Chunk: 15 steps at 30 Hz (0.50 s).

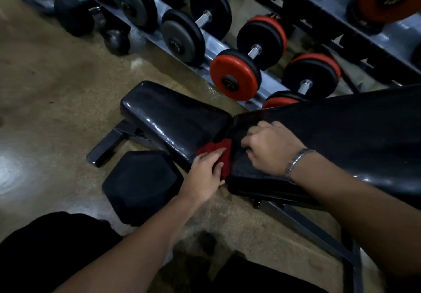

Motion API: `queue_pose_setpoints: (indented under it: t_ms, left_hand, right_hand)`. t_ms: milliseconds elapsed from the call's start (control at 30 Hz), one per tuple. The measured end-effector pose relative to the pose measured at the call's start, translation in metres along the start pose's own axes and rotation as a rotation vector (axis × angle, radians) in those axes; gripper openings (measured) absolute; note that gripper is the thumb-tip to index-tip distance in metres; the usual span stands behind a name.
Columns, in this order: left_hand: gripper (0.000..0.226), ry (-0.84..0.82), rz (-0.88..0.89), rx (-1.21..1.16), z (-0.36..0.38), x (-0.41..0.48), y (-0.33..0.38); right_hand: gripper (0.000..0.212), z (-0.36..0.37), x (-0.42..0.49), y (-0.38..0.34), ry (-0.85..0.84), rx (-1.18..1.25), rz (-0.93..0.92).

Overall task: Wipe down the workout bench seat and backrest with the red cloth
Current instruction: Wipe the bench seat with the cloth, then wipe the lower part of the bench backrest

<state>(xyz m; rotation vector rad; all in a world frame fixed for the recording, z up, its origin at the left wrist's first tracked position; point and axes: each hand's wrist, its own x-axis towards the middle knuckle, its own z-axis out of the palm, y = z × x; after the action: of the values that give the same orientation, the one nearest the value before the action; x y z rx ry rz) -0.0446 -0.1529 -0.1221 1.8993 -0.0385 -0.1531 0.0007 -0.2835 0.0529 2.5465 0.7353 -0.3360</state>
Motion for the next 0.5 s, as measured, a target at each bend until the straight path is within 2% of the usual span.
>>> queue_pose_setpoints:
  t_ms: [133, 233, 367, 500]
  left_hand:
    - [0.041, 0.093, -0.072, -0.068, 0.013, 0.011, 0.014]
    - [0.036, 0.177, -0.030, -0.125, 0.023, -0.011, 0.014]
    - [0.036, 0.124, 0.016, -0.172, 0.018, -0.008, 0.003]
    - [0.038, 0.076, -0.079, -0.054, 0.013, 0.030, 0.017]
  right_hand:
    - [0.028, -0.011, -0.013, -0.005, -0.026, 0.016, 0.043]
    - [0.030, -0.011, -0.017, -0.007, -0.045, 0.017, 0.088]
    - [0.033, -0.006, -0.023, -0.006, -0.073, 0.023, 0.094]
    - [0.033, -0.003, -0.025, -0.007, -0.067, 0.029, 0.096]
